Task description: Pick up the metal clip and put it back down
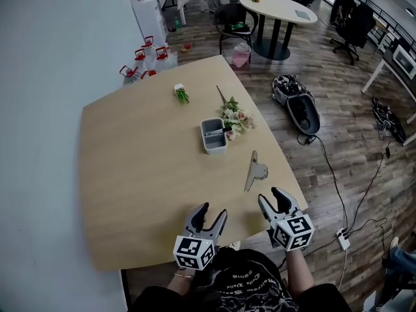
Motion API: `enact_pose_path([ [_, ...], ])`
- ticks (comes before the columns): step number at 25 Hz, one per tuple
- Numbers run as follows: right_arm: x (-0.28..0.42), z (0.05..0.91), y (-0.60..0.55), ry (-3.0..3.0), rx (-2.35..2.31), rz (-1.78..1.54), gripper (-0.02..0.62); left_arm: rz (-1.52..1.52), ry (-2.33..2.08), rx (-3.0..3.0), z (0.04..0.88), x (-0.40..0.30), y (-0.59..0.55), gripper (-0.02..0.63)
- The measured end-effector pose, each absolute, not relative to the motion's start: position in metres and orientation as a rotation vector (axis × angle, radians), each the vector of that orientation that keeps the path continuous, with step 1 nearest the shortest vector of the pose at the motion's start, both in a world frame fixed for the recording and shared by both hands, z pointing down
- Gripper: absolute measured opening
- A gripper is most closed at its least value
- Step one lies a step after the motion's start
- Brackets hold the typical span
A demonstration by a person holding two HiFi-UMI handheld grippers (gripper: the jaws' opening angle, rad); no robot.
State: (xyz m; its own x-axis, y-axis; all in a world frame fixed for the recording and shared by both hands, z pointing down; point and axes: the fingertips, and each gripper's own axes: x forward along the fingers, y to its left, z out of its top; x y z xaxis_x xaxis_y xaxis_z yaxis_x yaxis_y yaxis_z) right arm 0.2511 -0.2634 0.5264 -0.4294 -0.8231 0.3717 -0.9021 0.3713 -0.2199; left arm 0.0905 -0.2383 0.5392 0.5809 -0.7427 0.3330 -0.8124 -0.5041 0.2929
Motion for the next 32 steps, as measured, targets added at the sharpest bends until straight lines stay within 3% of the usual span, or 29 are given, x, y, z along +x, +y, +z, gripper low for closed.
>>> enact_pose_path([
  [11, 0.283, 0.578, -0.342, -2.212, 1.549, 0.732, 0.213, 0.227, -1.422, 2.321, 0.535, 0.055, -0.236, 0.247],
  [23, 0.291, 0.65, -0.384, -2.028, 1.487, 1.117, 0.207, 0.268, -1.523, 2.223, 0.541, 0.035, -0.227, 0.247],
  [27, 0.291, 0.66, -0.388, -1.981, 1.48, 1.247, 0.128, 0.269, -1.54, 2.198, 0.546, 0.034, -0.224, 0.247],
  [32, 0.288, 0.657, -0.392, -2.022, 1.509, 1.42, 0.074, 0.266, -1.537, 2.179, 0.551, 0.038, -0.222, 0.247],
])
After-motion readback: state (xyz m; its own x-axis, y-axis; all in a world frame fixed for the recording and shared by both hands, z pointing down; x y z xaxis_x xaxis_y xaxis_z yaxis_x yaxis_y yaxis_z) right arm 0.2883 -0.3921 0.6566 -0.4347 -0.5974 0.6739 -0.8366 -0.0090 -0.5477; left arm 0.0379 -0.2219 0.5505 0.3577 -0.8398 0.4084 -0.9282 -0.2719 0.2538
